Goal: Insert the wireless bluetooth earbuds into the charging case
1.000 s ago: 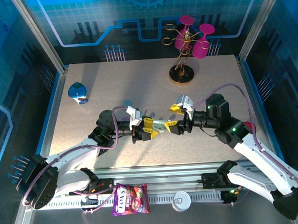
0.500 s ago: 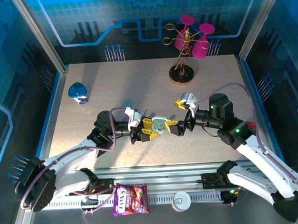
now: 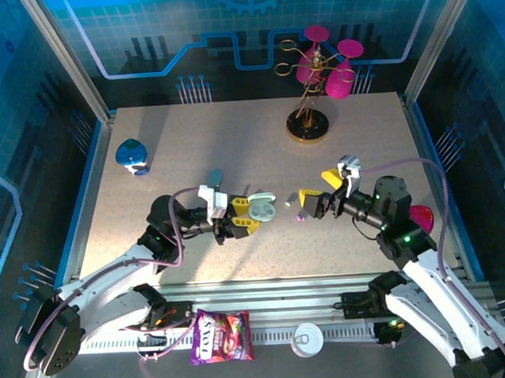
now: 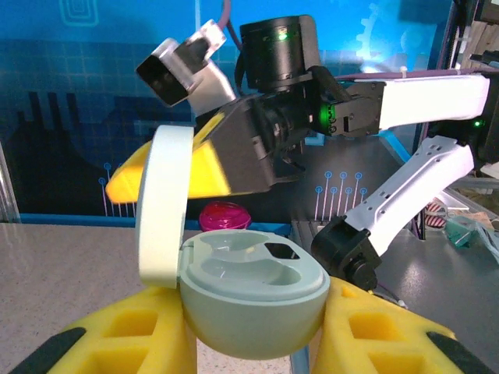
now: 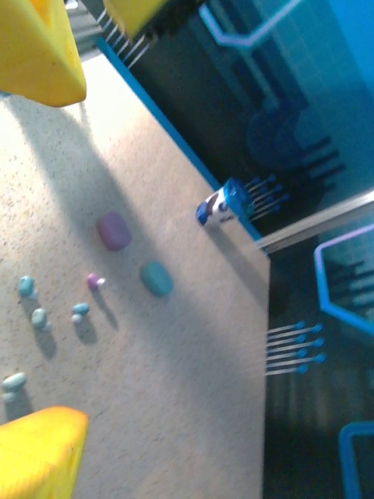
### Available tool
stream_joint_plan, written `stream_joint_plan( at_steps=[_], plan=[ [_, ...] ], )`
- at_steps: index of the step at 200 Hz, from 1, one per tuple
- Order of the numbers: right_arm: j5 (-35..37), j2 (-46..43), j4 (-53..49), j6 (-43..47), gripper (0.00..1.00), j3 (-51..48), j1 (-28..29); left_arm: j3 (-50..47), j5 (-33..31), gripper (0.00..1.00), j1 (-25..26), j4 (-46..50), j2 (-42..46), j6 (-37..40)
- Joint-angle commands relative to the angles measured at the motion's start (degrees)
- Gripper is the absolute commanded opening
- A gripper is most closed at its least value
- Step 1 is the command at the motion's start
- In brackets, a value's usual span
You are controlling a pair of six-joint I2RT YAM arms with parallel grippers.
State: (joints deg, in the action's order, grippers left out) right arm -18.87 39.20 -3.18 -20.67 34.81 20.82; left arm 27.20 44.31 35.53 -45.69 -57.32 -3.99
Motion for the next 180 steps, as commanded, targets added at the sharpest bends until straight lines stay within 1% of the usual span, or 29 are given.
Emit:
stream_joint_plan(
  at_steps=[1, 14, 40, 59, 73, 89, 102, 116, 138, 180],
  plan=[
    [5.1, 4.92, -3.73, -2.27, 0.97, 1.05, -0.61, -0.72, -0.91, 0.22, 0.27, -3.26, 0.28, -0.1],
    [4.64, 9.11, -6.57, -1.14, 0.97, 2.44, -0.55, -0.68, -0.54, 0.22, 0.35, -4.83, 0.19, -1.25],
    [4.44, 20.79, -14.12, 1.31, 0.96, 7.57, 0.22, -0.26, 0.72, 0.22, 0.38, -6.01, 0.1, -2.47],
    [6.38, 28.45, -16.9, 2.58, 0.95, 10.71, 1.42, -0.21, 0.95, 0.22, 0.39, -6.05, 0.02, -2.41],
    [8.39, 33.39, -17.84, 3.38, 0.92, 12.86, 2.63, -0.38, 1.11, 0.22, 0.35, -6.46, -0.24, -2.39],
    [12.47, 38.5, -19.44, 4.59, 0.81, 15.22, 4.55, -0.46, 1.19, 0.22, 0.34, -7.12, -0.65, -2.68],
    [16.37, 43.24, -22.82, 6.27, 0.68, 20.21, 6.14, -0.48, 1.29, 0.22, 0.51, -7.47, -1.04, -2.7],
    [21.15, 48.01, -26.81, 8.43, 0.59, 24.78, 7.99, -0.48, 1.4, 0.22, 0.47, -7.74, -1.2, -2.71],
    [28.46, 54.37, -31.88, 11.63, 0.53, 30.78, 10.89, -0.31, 1.45, 0.22, 0.59, -7.57, -1.22, -2.39],
    [37.28, 64.58, -41.06, 16.12, 0.46, 40.77, 14.9, -0.66, 1.21, 0.22, 0.59, -7.39, -0.74, -1.7]
  ],
)
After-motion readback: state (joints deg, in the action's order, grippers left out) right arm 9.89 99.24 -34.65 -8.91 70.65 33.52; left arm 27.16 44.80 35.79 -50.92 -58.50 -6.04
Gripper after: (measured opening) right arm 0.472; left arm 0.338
